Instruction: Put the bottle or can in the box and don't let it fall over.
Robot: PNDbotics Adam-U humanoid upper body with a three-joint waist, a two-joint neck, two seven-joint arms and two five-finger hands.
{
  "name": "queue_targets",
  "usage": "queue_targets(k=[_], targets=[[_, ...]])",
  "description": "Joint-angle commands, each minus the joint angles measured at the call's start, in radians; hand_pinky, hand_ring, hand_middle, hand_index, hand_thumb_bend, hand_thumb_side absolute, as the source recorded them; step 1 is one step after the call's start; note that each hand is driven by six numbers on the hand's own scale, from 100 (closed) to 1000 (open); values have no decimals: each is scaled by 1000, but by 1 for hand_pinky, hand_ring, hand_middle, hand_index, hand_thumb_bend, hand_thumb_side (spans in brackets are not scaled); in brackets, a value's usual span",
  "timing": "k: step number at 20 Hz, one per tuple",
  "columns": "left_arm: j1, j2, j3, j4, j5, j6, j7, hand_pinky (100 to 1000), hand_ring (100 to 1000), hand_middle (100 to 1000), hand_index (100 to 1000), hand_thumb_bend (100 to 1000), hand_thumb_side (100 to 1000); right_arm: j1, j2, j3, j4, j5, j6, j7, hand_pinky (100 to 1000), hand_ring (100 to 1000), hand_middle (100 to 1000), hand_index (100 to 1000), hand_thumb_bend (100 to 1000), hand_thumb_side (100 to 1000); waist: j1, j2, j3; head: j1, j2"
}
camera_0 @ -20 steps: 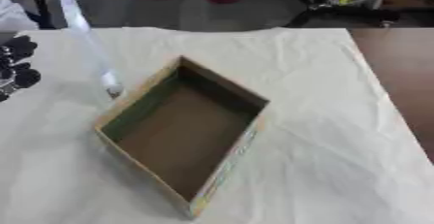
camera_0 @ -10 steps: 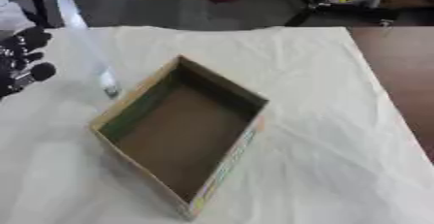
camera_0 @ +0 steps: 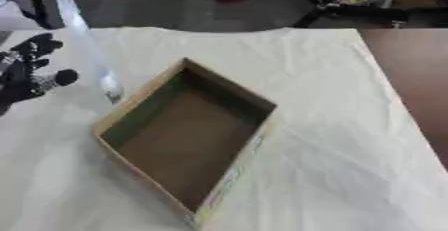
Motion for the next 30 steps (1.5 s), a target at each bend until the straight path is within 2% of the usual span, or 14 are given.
queue_targets(k=[1, 10, 17, 19, 26, 30], targets=[[-33, 9, 1, 16, -2, -18, -5, 1000, 1000, 1000, 825, 1000, 495, -14, -11, -1, -23, 0, 0, 5, 957, 1000, 1000, 820, 100, 484, -2, -8, -4, 6, -17], [-102, -19, 4, 99, -18, -80, 4, 1000, 1000, 1000, 810, 1000, 482, -25, -3, 5, -23, 4, 6, 12, 958, 1000, 1000, 816, 100, 492, -2, 7, -15, 24, -30], [-148, -37, 14, 145, -78, -116, 66, 1000, 1000, 1000, 796, 951, 400, -35, 7, 8, -23, 7, 11, 14, 959, 1000, 1000, 815, 100, 504, -1, 20, -25, 35, -38], [-156, -40, 13, 160, -76, -120, 69, 1000, 1000, 1000, 796, 947, 410, -37, 9, 8, -23, 8, 12, 13, 959, 1000, 1000, 815, 100, 507, 0, 24, -28, 37, -36], [-173, -20, 23, 185, 5, -119, -59, 1000, 1000, 1000, 799, 948, 429, -38, 12, 8, -23, 14, 16, 10, 960, 1000, 1000, 816, 100, 513, 7, 31, -31, 26, -23], [-186, -17, 27, 199, 19, -118, -86, 1000, 1000, 1000, 788, 922, 406, -39, 15, 9, -23, 14, 19, 11, 962, 1000, 1000, 817, 100, 515, 7, 32, -32, 25, -23]])
